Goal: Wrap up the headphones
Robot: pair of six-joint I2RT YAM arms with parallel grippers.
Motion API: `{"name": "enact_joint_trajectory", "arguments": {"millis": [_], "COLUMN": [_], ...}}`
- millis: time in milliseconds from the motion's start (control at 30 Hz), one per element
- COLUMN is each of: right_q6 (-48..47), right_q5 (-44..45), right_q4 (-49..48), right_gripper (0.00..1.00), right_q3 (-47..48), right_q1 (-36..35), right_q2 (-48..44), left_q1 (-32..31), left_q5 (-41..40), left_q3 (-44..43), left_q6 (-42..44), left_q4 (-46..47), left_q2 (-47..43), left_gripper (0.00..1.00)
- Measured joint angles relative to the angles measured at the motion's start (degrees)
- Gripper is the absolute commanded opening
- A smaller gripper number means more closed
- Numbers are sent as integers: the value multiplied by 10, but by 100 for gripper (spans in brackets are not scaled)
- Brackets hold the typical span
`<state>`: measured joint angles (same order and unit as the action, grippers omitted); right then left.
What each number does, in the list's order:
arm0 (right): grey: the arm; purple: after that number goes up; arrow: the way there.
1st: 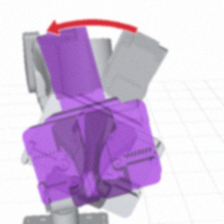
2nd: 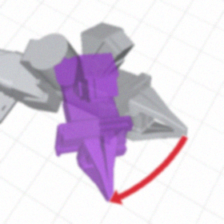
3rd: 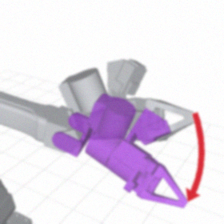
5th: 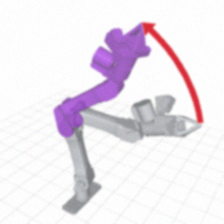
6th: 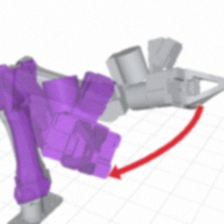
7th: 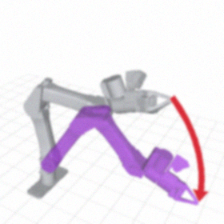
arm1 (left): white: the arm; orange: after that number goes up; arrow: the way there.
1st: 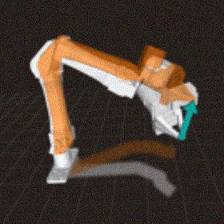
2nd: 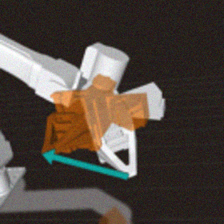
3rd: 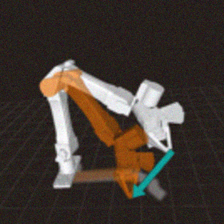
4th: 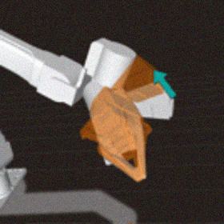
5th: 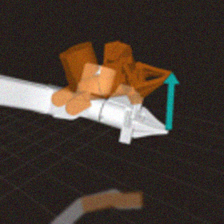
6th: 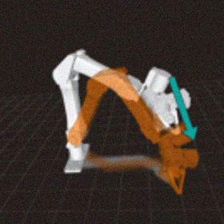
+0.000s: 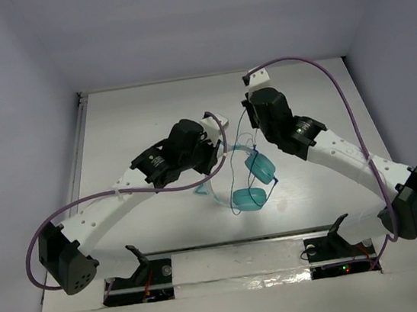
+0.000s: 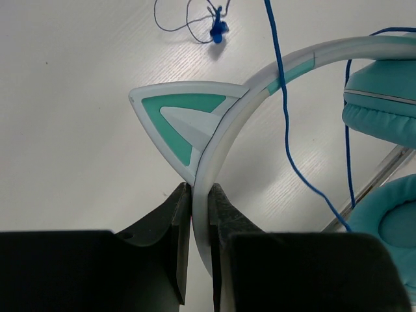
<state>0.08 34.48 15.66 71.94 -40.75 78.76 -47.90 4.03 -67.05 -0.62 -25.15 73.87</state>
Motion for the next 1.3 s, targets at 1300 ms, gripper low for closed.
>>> {"name": "enact_joint_trajectory", "arguments": {"millis": [1300], "right_q6": [197], "right_q5": [-313], "right_q4": [-301], "right_gripper": [10], "right_q3": [-306], "right_q1": [48], "right_q2": [-81], "left_q1": [158], "left_q5": [107], "left_q3": [-139], "left_q6": [-80], "left_q4": [22], "left_q2": [-96], "left_gripper": [0]}}
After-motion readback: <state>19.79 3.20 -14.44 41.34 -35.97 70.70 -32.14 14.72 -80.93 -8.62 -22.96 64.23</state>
